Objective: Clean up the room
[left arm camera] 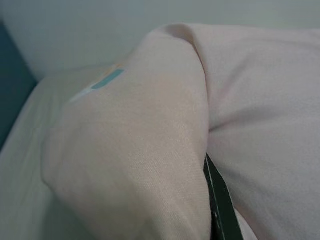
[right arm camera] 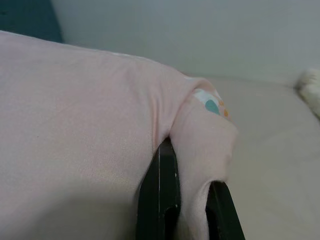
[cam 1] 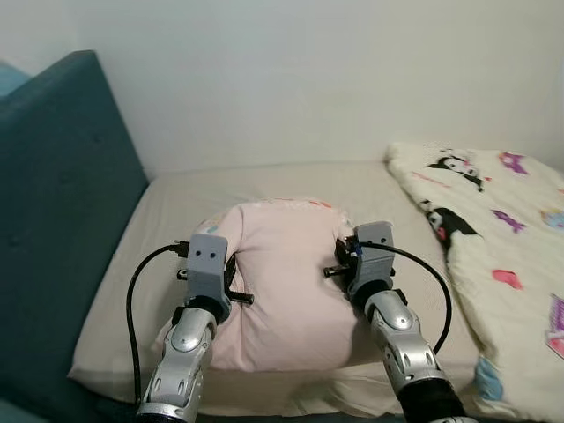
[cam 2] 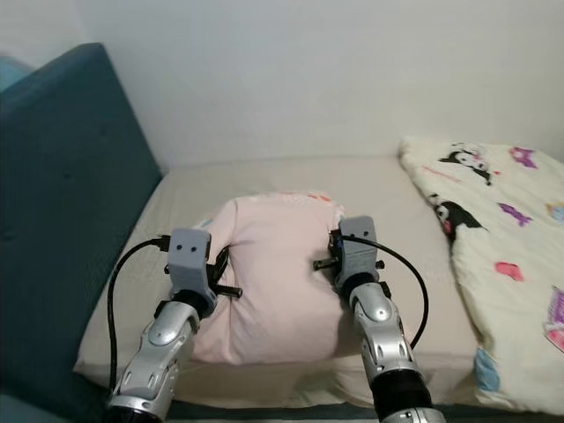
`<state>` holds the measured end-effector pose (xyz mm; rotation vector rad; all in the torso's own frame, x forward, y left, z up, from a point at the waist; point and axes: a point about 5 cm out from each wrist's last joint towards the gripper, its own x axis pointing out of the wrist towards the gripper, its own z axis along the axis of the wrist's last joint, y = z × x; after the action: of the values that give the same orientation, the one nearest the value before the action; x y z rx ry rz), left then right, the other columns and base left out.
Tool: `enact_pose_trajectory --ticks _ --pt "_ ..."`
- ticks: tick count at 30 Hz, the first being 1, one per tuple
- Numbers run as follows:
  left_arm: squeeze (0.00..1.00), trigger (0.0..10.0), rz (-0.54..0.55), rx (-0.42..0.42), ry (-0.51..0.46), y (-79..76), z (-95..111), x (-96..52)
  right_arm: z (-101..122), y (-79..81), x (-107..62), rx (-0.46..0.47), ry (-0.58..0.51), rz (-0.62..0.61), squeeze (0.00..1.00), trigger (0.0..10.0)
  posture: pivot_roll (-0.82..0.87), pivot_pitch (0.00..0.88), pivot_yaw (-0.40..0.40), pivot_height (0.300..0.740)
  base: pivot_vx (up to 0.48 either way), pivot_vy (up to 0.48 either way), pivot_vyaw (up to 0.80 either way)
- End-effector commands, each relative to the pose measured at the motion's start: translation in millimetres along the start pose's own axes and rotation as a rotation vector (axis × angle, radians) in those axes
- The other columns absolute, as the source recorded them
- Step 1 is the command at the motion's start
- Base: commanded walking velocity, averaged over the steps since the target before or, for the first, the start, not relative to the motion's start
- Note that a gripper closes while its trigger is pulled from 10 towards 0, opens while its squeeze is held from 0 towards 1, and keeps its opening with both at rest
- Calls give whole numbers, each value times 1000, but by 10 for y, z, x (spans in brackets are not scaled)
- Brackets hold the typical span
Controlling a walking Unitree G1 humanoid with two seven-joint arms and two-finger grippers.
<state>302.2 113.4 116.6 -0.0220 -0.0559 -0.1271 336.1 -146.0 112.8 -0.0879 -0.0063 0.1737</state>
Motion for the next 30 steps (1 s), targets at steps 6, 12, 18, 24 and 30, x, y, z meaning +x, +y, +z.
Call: enact_pose_trajectory --ticks 6,12,18,24,30 --pt "0 10000 18 31 -1 52 32 6 56 39 16 -14 -43 14 0 10000 1 60 7 740 0 0 800" --pt "0 10000 7 41 15 33 8 4 51 37 13 -14 -42 14 0 10000 3 63 9 740 0 0 800" --pt "0 10000 4 43 23 37 -2 -2 52 18 13 -13 -42 9 0 10000 2 65 10 740 0 0 800" --pt "0 10000 1 44 24 35 3 -2 55 19 15 -12 -43 8 0 10000 3 68 11 740 0 0 800" --pt "0 10000 -4 45 26 24 4 -7 58 17 19 -10 -44 7 0 10000 4 69 13 740 0 0 800"
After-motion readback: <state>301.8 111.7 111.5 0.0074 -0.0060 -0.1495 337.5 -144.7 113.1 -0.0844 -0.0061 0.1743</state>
